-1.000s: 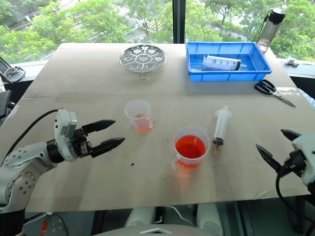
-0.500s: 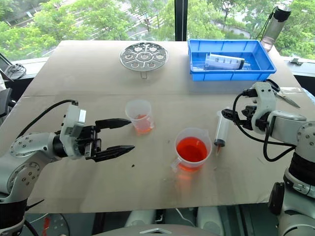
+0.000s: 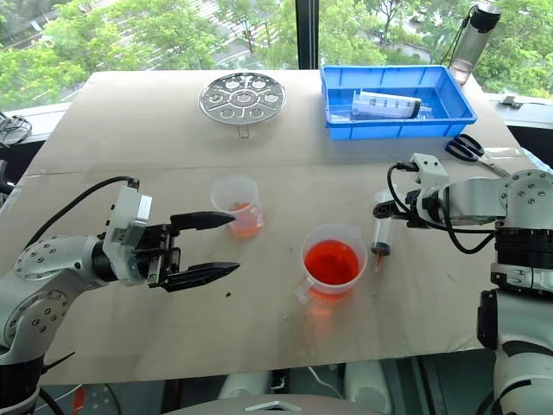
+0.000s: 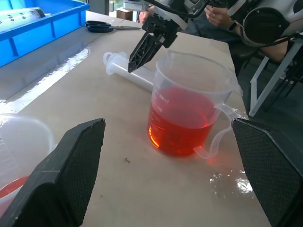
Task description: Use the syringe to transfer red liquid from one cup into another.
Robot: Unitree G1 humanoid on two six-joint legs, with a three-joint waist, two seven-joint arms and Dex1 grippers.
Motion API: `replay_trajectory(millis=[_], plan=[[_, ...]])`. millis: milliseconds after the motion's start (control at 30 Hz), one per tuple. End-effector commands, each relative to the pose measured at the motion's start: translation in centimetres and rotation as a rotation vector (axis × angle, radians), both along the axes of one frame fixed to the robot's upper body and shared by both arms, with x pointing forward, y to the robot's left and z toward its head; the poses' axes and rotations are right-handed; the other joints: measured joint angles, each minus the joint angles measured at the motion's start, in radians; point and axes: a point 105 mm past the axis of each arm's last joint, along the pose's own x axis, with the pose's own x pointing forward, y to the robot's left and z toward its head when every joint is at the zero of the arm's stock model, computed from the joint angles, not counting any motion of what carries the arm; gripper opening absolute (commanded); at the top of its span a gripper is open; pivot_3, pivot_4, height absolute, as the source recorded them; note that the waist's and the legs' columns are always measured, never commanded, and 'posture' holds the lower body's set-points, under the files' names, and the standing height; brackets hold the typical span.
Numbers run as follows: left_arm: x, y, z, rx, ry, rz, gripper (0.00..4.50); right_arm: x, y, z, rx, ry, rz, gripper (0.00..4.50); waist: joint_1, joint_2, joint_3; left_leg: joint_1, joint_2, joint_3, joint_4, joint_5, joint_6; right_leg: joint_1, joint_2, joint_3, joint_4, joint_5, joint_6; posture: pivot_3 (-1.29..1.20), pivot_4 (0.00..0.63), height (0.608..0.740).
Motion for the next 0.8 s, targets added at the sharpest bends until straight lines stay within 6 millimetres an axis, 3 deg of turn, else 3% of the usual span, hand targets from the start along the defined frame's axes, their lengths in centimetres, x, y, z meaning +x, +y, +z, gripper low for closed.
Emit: replay_trajectory(millis=[33, 467, 567, 700, 733, 800], plan=[[-0.6, -0.5, 0.8, -0.008, -0.046, -0.005, 4.38, 0.5, 0.3, 0.7, 0.006, 0.009, 0.007, 4.5, -0.001, 0.0, 0.0, 0.0, 0.0, 0.0, 0.0, 0.0, 0.0, 0.0, 0.0, 0.0, 0.0, 0.0, 0.0, 0.0, 0.15, 0.74], [-1.1, -0.8, 0.4, -0.024, -0.034, 0.031, 4.38, 1.8, 1.3, 0.1, -0.017, 0.094, -0.012, 4.5, 0.0, 0.0, 0.0, 0.0, 0.0, 0.0, 0.0, 0.0, 0.0, 0.0, 0.0, 0.0, 0.0, 0.0, 0.0, 0.0, 0.15, 0.74], [-1.1, -0.8, 0.3, -0.027, -0.033, 0.038, 4.5, 1.7, 1.5, -0.6, -0.041, 0.112, -0.005, 3.64, -0.001, 0.0, -0.001, 0.0, 0.001, 0.0, 0.0, 0.0, 0.0, 0.0, 0.0, 0.0, 0.0, 0.0, 0.0, 0.0, 0.15, 0.74], [-1.1, -0.8, 0.2, -0.031, -0.034, 0.044, 4.5, 1.1, 1.5, -1.5, -0.071, 0.121, 0.017, 1.85, -0.001, 0.0, -0.002, 0.0, 0.001, 0.0, 0.0, 0.0, 0.0, 0.0, 0.001, 0.0, 0.0, 0.0, 0.0, 0.0, 0.15, 0.74], [-1.1, -0.7, 0.2, -0.032, -0.035, 0.047, 4.5, 0.9, 1.4, -1.7, -0.074, 0.121, 0.023, 1.6, -0.001, -0.001, -0.002, 0.0, 0.001, -0.001, 0.0, 0.0, 0.0, 0.0, 0.001, 0.0, 0.0, 0.0, 0.0, 0.0, 0.15, 0.74], [-1.0, -0.7, 0.2, -0.035, -0.038, 0.052, 4.5, 0.6, 0.8, -1.5, -0.111, 0.086, 0.032, 1.52, 0.0, -0.001, -0.002, 0.0, 0.001, -0.001, 0.0, 0.0, 0.0, 0.0, 0.0, 0.0, 0.0, 0.0, 0.0, 0.0, 0.15, 0.74]])
